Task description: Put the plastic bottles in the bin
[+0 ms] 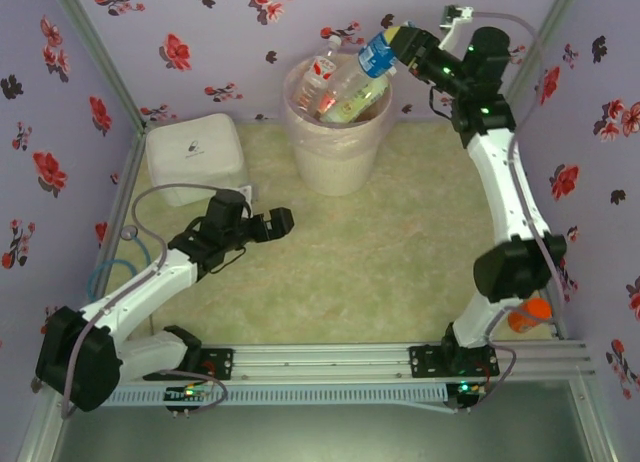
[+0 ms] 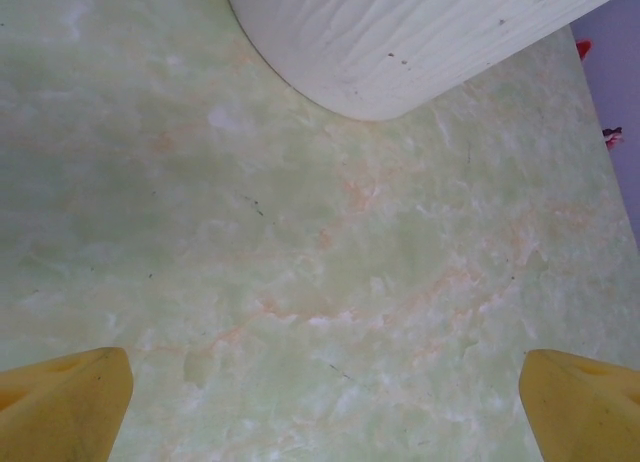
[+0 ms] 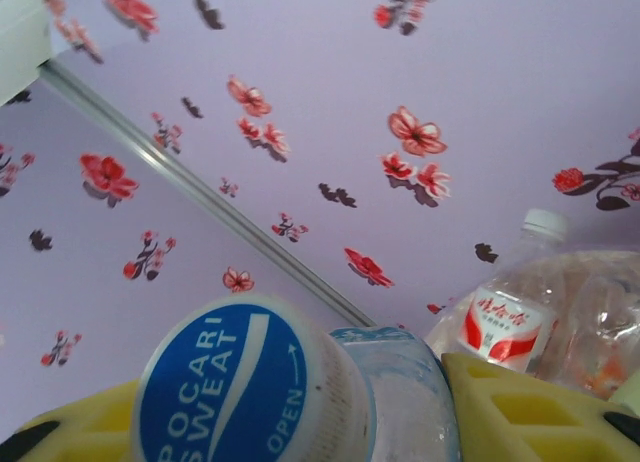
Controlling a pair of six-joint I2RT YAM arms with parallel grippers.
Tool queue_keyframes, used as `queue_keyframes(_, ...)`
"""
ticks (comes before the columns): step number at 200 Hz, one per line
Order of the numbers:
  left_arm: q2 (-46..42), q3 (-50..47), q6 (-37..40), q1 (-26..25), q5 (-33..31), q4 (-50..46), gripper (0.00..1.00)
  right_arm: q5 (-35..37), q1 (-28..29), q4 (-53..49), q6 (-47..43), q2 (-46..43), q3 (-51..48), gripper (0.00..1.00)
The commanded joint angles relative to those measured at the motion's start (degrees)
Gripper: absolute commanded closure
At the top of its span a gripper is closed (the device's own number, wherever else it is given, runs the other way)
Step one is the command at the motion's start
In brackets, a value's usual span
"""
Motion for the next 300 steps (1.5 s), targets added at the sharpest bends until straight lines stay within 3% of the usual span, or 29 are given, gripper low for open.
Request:
queue_keyframes(1,-2.21,-1.71,-1.20,0.44,-1.09,-1.36,0.00,-0.17,2.49,7.06,3.55,4.24,3.40,0.72)
queue_keyframes(34,-3.79,-1.75,-1.01,0.44,-1.58,-2.93,0.00,0.15,5.53,0.03,-4.79,7.42,4.28,0.70)
queue_keyframes(73,-4.59,-2.21,-0.80,0.59,-2.55,-3.57,0.00,3.29,7.41,-6.98,-15.77,4.13,-4.04,0.64)
queue_keyframes(119,-2.31,-1.66,-1.12,0.64,-1.55,-2.18,0.00,5.28,7.77,-14.70,-23.19,1.16,-9.00,0.47)
queue_keyframes(137,-1.82,-1.53,-1.39,0.62,-1.34,-1.68,0.00,5.87,7.69,-17.57,-24.79,0.19,-6.64,0.42)
queue_keyframes(166,-1.63,-1.76,-1.84,0.60,-1.15,-1.07,0.00,8.07,7.58,-25.66,-27.77,0.88,2.38,0.18)
queue_keyframes(186,-1.89,-1.83,-2.09,0.62,-1.00,-1.08,0.00,9.63,7.25,-30.71,-29.46,1.94,9.08,0.14)
queue_keyframes(223,-2.49,-2.03,-2.17,0.61,-0.97,-1.10,0.00,13.88,6.35,-35.49,-30.83,2.75,15.75,0.15)
queue_keyframes(278,-3.04,-2.84,-2.83,0.58,-0.79,-0.74,0.00,17.34,9.50,-37.28,-30.94,5.04,13.19,0.44)
queue_keyframes(300,-2.82,-2.82,-2.85,0.63,-0.88,-0.66,0.00,18.11,10.69,-33.02,-29.17,6.05,9.48,0.48)
